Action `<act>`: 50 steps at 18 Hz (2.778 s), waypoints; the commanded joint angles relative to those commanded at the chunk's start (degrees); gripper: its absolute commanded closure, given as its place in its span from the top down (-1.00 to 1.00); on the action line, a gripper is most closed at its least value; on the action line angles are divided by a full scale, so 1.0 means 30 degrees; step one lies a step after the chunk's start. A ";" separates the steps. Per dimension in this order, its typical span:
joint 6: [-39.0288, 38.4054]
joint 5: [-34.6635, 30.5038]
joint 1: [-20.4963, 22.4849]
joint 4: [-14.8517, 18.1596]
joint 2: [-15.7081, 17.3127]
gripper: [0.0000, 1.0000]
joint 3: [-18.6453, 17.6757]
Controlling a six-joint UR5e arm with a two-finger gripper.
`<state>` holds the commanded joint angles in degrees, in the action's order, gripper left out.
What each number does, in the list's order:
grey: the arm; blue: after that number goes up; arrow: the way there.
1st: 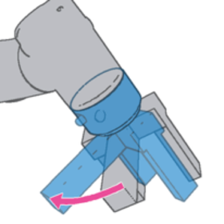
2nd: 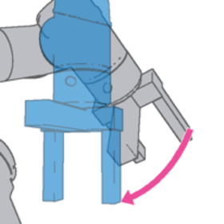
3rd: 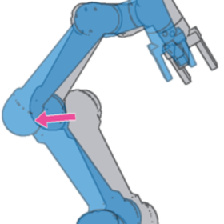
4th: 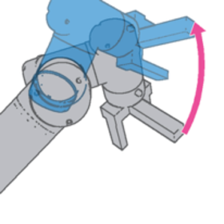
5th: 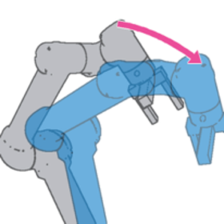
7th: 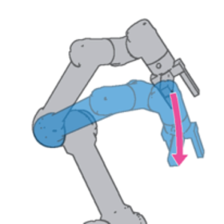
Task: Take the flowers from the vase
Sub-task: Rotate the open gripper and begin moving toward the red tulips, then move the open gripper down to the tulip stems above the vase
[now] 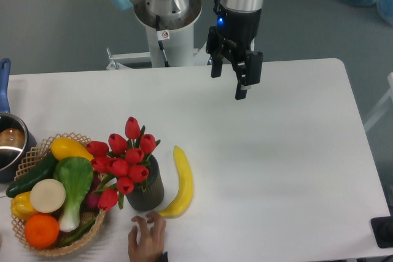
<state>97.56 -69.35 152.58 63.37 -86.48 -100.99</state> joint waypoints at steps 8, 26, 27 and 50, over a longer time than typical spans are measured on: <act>0.0176 0.1080 0.0146 -0.0088 0.0000 1.00 -0.0495; -0.2869 0.6883 0.0851 -0.0410 -0.0291 1.00 -0.2080; -0.3074 0.7436 0.0821 -0.0381 -0.0322 1.00 -0.2138; -0.6123 1.5903 0.1084 -0.1348 -0.2020 1.00 -0.5594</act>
<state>79.19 -21.64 155.83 59.33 -92.54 -117.77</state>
